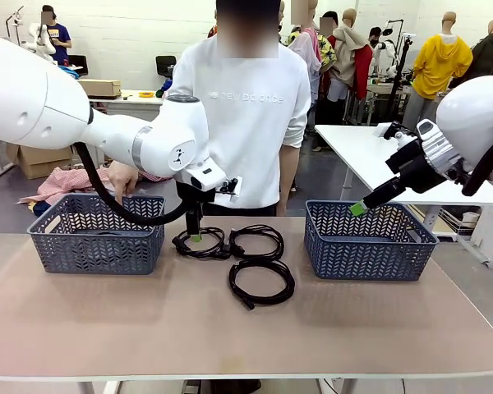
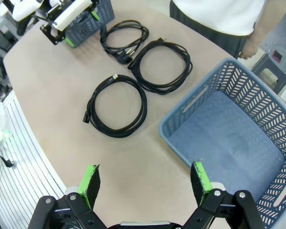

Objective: Organize the cables according to human instructions.
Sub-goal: Pick up a bundle of cables and place it in the basket indicated by the human.

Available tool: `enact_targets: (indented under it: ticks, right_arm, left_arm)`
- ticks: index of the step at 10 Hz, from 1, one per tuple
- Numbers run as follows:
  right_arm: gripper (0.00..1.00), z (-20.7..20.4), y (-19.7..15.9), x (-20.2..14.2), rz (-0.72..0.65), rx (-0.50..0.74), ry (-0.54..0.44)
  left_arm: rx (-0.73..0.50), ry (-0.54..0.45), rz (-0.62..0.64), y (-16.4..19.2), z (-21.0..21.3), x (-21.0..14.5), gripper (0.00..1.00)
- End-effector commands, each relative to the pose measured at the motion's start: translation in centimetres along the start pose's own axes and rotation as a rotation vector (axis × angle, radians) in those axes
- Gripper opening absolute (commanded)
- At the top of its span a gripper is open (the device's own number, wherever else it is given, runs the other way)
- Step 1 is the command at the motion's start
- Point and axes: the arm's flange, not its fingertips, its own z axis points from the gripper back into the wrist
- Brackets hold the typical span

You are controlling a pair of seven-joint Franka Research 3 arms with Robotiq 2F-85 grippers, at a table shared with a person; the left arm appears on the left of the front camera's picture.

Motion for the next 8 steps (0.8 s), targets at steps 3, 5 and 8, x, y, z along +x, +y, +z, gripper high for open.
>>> enact_targets:
  ticks: [3, 5, 8]
  right_arm:
    - [1.0, 0.0, -0.2, 0.1, 0.001, 0.016, -0.021]
    - [1.0, 0.0, -0.2, 0.1, 0.001, 0.016, -0.021]
    - [1.0, 0.0, -0.2, 0.1, 0.001, 0.016, -0.021]
  left_arm:
    - [0.007, -0.001, -0.01, -0.7, 0.8, -0.3, 1.0]
    - [0.007, -0.008, -0.006, -0.2, 0.7, 0.4, 1.0]
    - [0.008, 0.003, -0.025, -0.2, -2.0, 0.2, 1.0]
